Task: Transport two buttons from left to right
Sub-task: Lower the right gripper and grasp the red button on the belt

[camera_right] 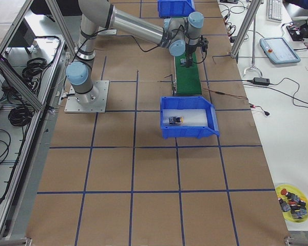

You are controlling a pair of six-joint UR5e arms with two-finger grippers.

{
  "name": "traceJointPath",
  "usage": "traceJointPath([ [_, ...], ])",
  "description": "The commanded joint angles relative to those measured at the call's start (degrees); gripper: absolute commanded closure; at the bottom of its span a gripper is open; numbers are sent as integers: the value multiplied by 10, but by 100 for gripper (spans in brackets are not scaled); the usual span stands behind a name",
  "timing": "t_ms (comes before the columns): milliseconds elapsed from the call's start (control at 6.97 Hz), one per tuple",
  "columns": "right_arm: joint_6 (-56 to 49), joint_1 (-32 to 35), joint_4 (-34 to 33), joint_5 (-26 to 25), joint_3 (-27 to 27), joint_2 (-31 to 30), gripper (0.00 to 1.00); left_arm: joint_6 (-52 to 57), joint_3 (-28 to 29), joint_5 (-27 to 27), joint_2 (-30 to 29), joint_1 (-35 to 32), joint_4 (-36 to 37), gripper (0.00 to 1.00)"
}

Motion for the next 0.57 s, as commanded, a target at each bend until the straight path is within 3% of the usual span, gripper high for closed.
traceJointPath([
  [0, 2, 0, 0, 0, -2, 7, 1, 0, 1, 0, 0, 0, 0, 0],
  [430, 10, 0, -2, 0, -3, 26, 1, 0, 1, 0, -1, 0, -1, 0],
])
